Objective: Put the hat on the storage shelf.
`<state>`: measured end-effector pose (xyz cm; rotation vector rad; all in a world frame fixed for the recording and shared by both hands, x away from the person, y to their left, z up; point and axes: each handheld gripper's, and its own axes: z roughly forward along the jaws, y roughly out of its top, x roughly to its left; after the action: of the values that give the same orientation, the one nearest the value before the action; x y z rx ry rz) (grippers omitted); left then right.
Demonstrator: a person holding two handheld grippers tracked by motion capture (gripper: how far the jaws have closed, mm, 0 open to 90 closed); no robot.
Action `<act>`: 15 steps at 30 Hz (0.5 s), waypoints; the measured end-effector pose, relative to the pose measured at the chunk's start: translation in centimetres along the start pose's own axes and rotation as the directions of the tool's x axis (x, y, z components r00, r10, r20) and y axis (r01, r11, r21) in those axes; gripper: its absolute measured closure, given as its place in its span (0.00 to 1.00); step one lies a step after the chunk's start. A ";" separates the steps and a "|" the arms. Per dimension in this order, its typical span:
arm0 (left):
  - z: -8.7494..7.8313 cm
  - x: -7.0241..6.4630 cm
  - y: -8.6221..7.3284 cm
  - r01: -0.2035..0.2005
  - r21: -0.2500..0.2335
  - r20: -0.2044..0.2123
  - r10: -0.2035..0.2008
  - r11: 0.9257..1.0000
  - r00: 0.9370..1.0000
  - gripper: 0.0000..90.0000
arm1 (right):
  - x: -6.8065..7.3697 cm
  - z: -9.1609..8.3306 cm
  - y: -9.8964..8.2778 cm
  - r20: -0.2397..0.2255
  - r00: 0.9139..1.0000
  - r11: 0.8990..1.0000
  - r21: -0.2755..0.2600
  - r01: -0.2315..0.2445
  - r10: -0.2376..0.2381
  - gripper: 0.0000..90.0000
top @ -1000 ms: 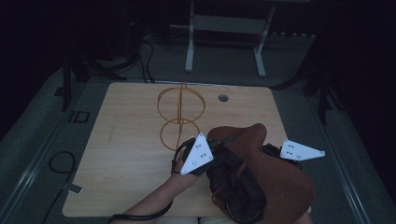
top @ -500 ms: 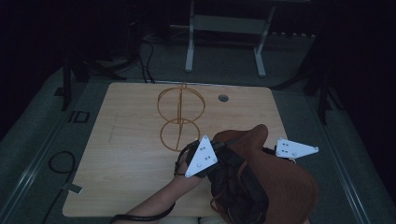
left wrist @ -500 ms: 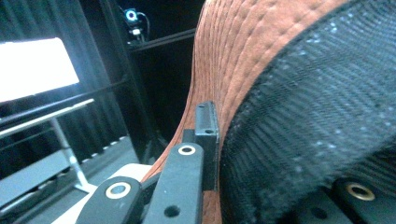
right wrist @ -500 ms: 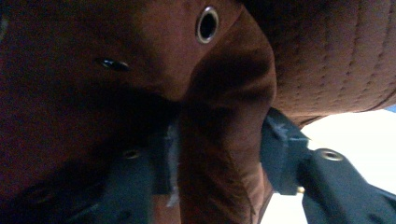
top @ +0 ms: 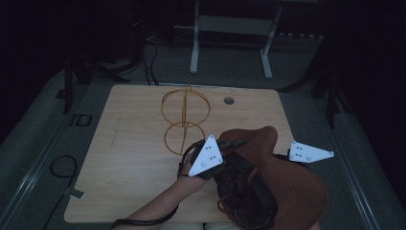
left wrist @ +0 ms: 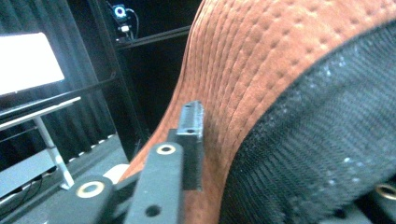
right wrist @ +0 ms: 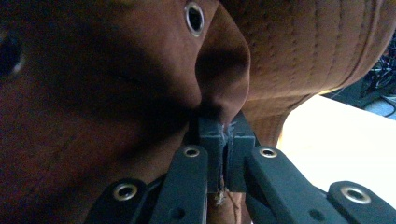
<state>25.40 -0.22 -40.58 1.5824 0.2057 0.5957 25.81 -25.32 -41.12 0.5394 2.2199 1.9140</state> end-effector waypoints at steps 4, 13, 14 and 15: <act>-0.6 0.4 0.3 0.013 0.000 -0.011 -0.013 1.000 1.000 0.68 | -0.3 -1.0 0.6 0.002 1.000 0.999 -0.048 -0.011 0.011 0.98; -2.1 1.1 -1.3 0.043 0.062 -0.044 -0.041 0.997 0.998 0.64 | -1.3 -3.1 2.2 0.096 0.995 0.994 -0.109 -0.005 0.015 0.98; -2.5 1.4 -1.8 0.060 0.074 -0.048 -0.056 0.995 0.997 0.64 | -1.5 -3.3 2.3 0.112 0.994 0.994 -0.112 -0.001 0.013 0.98; -2.7 1.5 -2.0 0.065 0.077 -0.052 -0.061 0.995 0.997 0.61 | -1.9 -3.5 2.5 0.129 0.991 0.993 -0.117 0.000 0.015 0.98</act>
<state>25.78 3.02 -42.15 1.6321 0.3187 0.5836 26.74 -28.95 -38.32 0.6356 2.0149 1.9387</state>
